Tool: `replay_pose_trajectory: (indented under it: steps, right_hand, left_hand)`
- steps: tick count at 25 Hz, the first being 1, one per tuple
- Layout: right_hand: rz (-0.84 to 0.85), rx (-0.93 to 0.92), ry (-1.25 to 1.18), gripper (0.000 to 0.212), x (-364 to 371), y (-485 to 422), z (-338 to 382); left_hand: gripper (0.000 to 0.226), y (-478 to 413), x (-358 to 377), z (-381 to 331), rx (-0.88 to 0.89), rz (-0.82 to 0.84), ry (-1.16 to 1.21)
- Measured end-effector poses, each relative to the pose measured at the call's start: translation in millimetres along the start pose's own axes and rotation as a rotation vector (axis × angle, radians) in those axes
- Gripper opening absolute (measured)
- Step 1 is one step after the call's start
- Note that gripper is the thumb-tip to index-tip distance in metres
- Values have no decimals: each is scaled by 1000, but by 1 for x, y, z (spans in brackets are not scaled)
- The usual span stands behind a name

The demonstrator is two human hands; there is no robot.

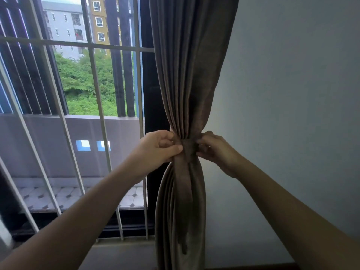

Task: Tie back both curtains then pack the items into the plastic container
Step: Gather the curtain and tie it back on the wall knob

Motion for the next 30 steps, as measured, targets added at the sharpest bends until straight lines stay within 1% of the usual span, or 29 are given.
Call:
replay_pose_trajectory:
  steps: [1,3,5,7,9,11,13,15,17,19,23,25,28,30]
  right_hand:
    - [33,-28,-26,21,-3,1,-3]
    - [113,-87,2,32,-6,7,-4]
    - [150,-131,71,43,-5,13,-2]
    - [88,-181,256,50,-1,17,4]
    - [-26,-269,472,54,1,18,6]
    - [-90,-360,568,49,4,19,6]
    - [-103,-379,552,32,1,17,6]
    - [-55,-366,553,12,-6,12,6]
    - [-3,-417,644,14,-14,7,6]
    - [20,-498,746,16,-20,3,6]
    - [108,-610,857,20,-29,-10,15]
    - [147,-629,866,20,-32,-17,21]
    - [201,-631,785,16,-32,-25,22]
    - [236,-592,676,11,-29,-29,19]
  left_hand:
    - [10,-3,3,2,-5,-23,-3]
    - [12,-5,8,5,-20,-74,6]
    - [12,-7,12,5,43,-127,-64]
    - [10,-8,15,3,132,-177,-198]
    - [13,-9,19,2,146,-187,-194]
    - [11,-10,22,3,153,-175,-165]
    - [7,-13,22,3,197,-173,-216]
    - [9,-14,21,2,283,-221,-353]
    - [18,-13,19,2,418,-330,-493]
    - [25,-12,18,6,509,-395,-528]
    - [32,-9,26,19,480,-369,-421]
    - [38,-9,30,23,487,-363,-406]
    - [44,-11,33,25,473,-347,-361]
    - [49,-13,34,26,453,-334,-325]
Point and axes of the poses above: each hand's wrist, its own y-axis away from the middle knuckle, its own x-axis out of the palm, z = x × y, the point moved 3 cm from there along -y, towards the middle knuckle, and after that the axes turned 9 degrees about -z, right-handed, at the moved point
